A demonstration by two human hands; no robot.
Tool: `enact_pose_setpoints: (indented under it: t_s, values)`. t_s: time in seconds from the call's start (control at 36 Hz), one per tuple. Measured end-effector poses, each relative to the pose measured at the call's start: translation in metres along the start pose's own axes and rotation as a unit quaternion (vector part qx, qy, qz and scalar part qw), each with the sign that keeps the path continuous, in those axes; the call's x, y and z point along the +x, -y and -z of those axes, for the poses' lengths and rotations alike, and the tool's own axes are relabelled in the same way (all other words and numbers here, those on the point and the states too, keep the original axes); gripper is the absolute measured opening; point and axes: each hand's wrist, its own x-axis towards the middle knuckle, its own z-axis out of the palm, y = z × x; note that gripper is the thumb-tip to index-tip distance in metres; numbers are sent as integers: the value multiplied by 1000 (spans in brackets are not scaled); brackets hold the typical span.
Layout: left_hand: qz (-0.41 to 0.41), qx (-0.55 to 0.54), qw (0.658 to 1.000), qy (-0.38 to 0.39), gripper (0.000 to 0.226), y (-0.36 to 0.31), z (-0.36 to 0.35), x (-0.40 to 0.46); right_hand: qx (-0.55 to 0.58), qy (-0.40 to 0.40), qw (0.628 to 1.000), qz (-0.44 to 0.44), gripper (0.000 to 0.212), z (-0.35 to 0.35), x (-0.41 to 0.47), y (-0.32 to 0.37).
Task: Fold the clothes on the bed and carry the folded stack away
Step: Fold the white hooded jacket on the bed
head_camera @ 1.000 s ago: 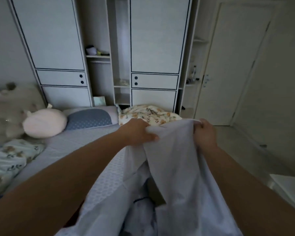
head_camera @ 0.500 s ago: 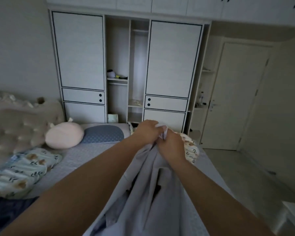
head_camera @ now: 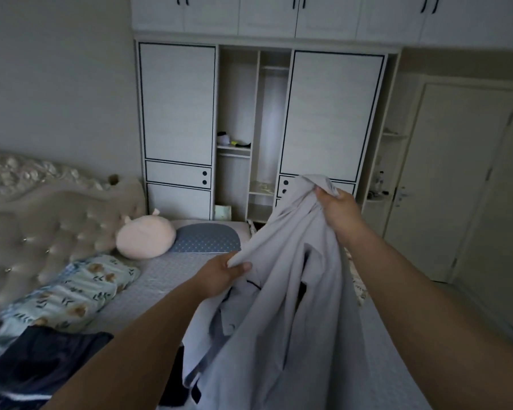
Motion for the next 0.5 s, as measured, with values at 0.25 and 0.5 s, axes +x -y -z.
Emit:
enact_pose_setpoints:
  t_s: [0.25,0.5]
  values:
    - [-168,172,956,-166,25,-81,70,27,-438,29,897,46,27,83,35,14]
    - [-242,349,891,-162,33,-141,67,46,-478,189,833,204,82,5,1,25]
